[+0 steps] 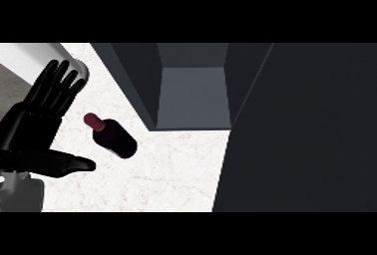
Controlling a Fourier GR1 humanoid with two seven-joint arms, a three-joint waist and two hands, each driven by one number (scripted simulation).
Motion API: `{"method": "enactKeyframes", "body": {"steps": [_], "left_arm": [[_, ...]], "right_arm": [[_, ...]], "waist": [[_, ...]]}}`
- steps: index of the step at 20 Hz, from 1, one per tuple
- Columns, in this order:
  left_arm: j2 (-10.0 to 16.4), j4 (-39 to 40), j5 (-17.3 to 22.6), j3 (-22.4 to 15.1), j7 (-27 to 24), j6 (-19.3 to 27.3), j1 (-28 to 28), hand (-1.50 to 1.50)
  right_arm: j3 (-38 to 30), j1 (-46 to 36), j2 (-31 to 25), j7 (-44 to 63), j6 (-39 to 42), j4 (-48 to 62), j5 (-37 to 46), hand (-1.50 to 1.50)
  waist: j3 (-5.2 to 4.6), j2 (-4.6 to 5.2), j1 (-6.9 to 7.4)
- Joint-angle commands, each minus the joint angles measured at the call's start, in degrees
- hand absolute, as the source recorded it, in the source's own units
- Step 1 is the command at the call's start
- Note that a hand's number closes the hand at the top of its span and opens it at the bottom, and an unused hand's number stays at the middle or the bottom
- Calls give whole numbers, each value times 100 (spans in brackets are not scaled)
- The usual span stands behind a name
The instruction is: Pick up the wine, place it into the cabinet and close the cabinet
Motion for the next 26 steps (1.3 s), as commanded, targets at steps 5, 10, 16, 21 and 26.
{"method": "enactKeyframes", "body": {"steps": [5,10,16,21,26], "left_arm": [[-122,879,-380,33,-881,-227,137,-150],[-14,963,-445,180,-1197,-402,523,-150],[-39,1946,-746,204,-2111,-708,668,-150],[214,2717,-683,398,-2374,-1049,460,-150],[126,3509,-1101,355,-3102,-999,335,-150]], "right_arm": [[166,-2,-249,768,-246,-1182,677,-150],[231,78,-374,399,-247,-1009,650,-150],[491,47,-451,572,-526,-1185,772,-150],[397,-169,-646,792,-629,-1212,777,-150],[621,91,-712,307,-642,-996,756,-150]], "waist": [[-1,-3,-9],[3,-5,31],[-2,-7,-12],[-5,-4,-44],[3,4,-17]]}}
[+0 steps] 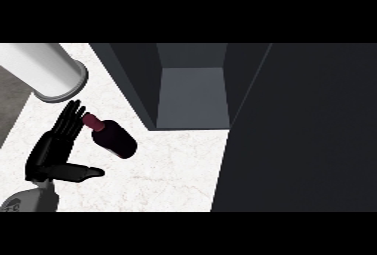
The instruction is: Pick up the wine, place it into the cabinet and close the cabinet
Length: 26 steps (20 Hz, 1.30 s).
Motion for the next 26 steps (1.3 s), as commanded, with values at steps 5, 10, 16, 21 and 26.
{"method": "enactKeyframes", "body": {"steps": [5,10,16,21,26], "left_arm": [[-169,1324,-540,-42,-1022,174,-312,-150],[59,2031,-467,118,-1170,-59,-654,-150],[38,3083,-531,140,-1846,-401,-903,-150],[88,3856,-527,162,-1962,-729,-1285,-150],[-108,4160,-659,62,-2086,-632,-1524,-150]], "right_arm": [[234,129,-264,696,-199,-1287,651,-150],[408,295,-299,219,-239,-1103,712,-150],[207,-14,-408,395,-270,-924,615,-150],[347,232,-492,162,-302,-974,558,-150],[442,-22,-443,242,-472,-890,678,-150]], "waist": [[-7,-3,-73],[0,2,-31],[-3,14,-16],[-1,16,-18],[-1,10,-10]]}}
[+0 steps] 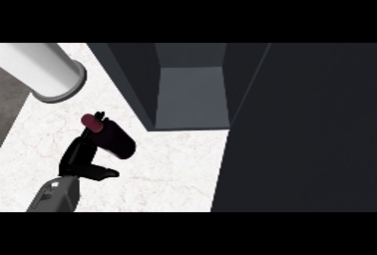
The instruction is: Pick up the wine, place it into the cabinet and close the cabinet
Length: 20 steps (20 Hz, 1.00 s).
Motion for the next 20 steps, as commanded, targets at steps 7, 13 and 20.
{"method": "enactKeyframes", "body": {"steps": [7,13,20], "left_arm": [[75,862,-139,54,-888,-187,-240,-150],[-32,1262,24,207,-801,-206,-758,150],[-182,1347,-302,28,-1645,313,-569,150]], "right_arm": [[174,357,-221,33,-85,-705,728,-150],[69,77,-394,629,-137,-1128,517,-150],[-101,340,-684,215,-91,-1163,249,-150]], "waist": [[6,2,40],[-1,3,3],[0,16,-11]]}}
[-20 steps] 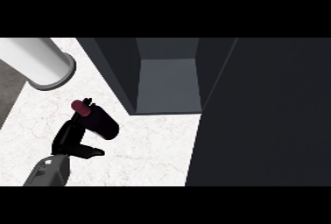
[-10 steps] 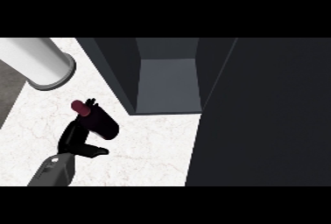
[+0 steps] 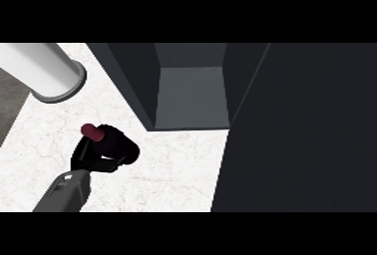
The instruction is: Pick up the wine, place it into the cabinet and close the cabinet
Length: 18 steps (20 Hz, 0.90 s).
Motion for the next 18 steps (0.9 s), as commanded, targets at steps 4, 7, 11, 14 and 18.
{"method": "enactKeyframes", "body": {"steps": [4,7,11,14,18], "left_arm": [[79,-163,-101,-107,-524,-115,16,150],[-123,-421,-148,-202,-728,177,507,150],[-438,-1206,-110,-376,-686,458,1200,150],[-535,-1543,-89,-529,-624,294,1494,150],[-671,-2377,136,-717,3,41,1678,150]], "right_arm": [[125,312,-64,91,-71,-882,435,-150],[215,456,-277,251,-93,-1186,565,-150],[301,652,-204,-356,-111,-827,367,-150],[95,771,-487,-110,-96,-1223,226,-150],[-95,698,-546,-155,-151,-1125,106,-150]], "waist": [[6,-7,51],[6,-32,79],[18,-42,152],[14,-44,110],[16,-43,144]]}}
